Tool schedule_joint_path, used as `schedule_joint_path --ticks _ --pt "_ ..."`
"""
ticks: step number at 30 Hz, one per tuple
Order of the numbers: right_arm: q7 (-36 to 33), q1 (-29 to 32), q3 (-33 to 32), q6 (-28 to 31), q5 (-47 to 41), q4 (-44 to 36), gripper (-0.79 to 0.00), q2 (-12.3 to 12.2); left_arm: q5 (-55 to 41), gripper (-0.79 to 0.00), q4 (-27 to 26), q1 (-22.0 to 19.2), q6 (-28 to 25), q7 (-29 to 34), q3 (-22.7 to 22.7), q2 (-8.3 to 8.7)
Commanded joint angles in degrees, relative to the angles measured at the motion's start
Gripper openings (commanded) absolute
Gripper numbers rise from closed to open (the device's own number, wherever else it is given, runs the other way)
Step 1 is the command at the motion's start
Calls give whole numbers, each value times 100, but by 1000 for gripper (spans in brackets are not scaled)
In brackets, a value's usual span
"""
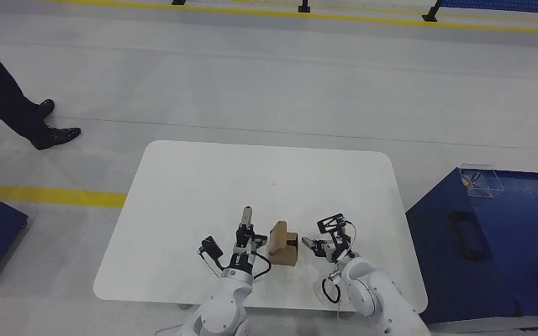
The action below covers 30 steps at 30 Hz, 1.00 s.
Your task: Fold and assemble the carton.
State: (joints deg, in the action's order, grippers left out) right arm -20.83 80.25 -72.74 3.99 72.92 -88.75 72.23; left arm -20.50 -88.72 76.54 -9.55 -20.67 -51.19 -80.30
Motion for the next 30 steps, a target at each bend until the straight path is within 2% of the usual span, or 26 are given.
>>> schedule_joint_path --ticks 1,6,14,25,27,30 --pt "-40 -91 104 -64 15 109 0 23 119 0 -173 94 165 69 -34 12" --pt "4 -457 418 -251 23 501 0 109 277 0 -463 299 331 229 -95 22" --pt "278 -806 651 -442 -112 814 0 213 446 0 -441 337 499 280 -161 -16" --pt "412 -856 648 -517 -212 843 0 236 641 0 -421 359 540 311 -241 -6" --pt "481 -794 545 -488 -419 759 0 233 690 0 -568 318 813 744 -343 30" --pt "466 -676 394 -452 -430 597 0 203 1876 0 -947 228 1955 1234 -598 171"
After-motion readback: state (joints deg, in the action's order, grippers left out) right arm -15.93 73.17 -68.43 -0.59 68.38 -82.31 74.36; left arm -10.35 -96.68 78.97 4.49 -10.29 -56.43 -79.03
